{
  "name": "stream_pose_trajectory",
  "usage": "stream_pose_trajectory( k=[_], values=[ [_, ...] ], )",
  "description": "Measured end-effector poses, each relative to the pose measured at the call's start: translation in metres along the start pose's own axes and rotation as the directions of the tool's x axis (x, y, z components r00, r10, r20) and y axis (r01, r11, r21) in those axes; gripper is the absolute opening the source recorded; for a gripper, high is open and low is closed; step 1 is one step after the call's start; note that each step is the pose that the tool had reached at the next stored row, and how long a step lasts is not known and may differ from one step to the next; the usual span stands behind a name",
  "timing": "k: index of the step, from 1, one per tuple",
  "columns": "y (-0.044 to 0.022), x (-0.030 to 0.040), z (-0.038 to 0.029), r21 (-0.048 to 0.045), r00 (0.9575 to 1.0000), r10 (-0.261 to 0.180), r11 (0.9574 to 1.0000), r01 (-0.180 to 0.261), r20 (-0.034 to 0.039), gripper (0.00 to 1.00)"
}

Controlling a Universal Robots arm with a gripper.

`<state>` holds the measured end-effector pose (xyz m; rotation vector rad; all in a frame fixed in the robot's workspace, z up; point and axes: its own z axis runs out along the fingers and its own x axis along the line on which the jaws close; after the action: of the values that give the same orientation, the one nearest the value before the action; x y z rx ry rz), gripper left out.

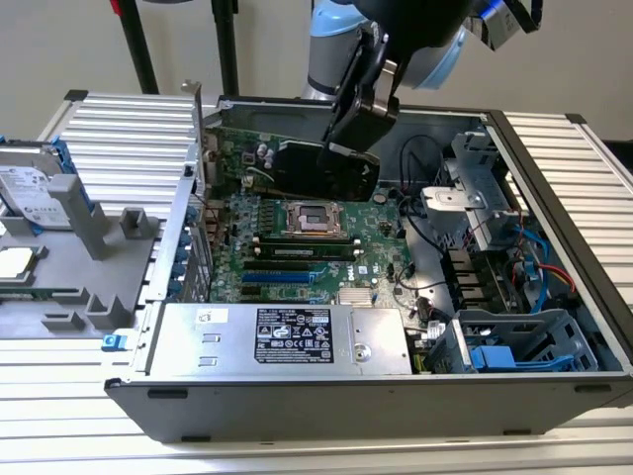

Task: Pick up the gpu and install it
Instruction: 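Insert the gpu into the slot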

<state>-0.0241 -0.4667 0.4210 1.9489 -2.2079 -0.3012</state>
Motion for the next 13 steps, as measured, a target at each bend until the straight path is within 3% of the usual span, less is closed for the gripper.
stream_pose_trajectory(
  k=[13],
  values=[
    [0.0,0.0,0.0,-0.0003,0.9986,-0.05,0.9987,0.05,-0.0141,0.0]
  ],
)
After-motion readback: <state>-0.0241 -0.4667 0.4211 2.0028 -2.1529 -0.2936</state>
